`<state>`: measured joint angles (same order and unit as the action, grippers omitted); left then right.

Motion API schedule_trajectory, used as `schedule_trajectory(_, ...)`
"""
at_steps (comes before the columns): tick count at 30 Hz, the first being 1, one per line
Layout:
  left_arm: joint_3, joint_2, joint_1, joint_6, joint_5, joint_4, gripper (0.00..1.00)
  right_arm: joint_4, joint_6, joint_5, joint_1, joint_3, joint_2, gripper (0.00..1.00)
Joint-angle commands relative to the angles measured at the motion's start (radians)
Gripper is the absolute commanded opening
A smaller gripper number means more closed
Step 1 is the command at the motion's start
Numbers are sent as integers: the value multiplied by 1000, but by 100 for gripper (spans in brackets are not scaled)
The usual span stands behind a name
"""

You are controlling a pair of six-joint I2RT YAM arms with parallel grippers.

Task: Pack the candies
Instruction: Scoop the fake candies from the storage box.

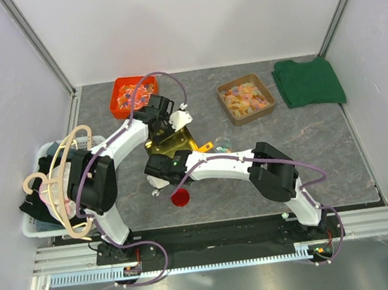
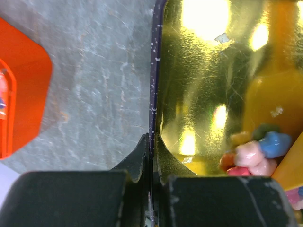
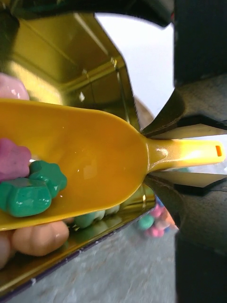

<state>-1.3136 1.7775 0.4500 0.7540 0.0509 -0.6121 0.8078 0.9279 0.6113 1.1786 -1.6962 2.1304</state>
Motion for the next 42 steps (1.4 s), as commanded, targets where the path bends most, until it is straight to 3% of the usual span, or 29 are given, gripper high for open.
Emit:
schedule_trajectory(1, 7, -46, -2, -88, -48, 23, 2, 42, -61, -214, 0, -5, 37, 0)
schedule_trajectory(7, 17, -35, -22, -116, -74, 25, 2, 56, -103, -317, -25, -51, 42, 0)
schedule_trajectory(22, 33, -1, -102, -117, -71, 46, 2, 56, -107, -349, -74, -157, 39, 0)
schedule_trajectory(42, 83, -30, -214, -111, -108, 60, 2, -1, -261, -484, -128, -161, 33, 0)
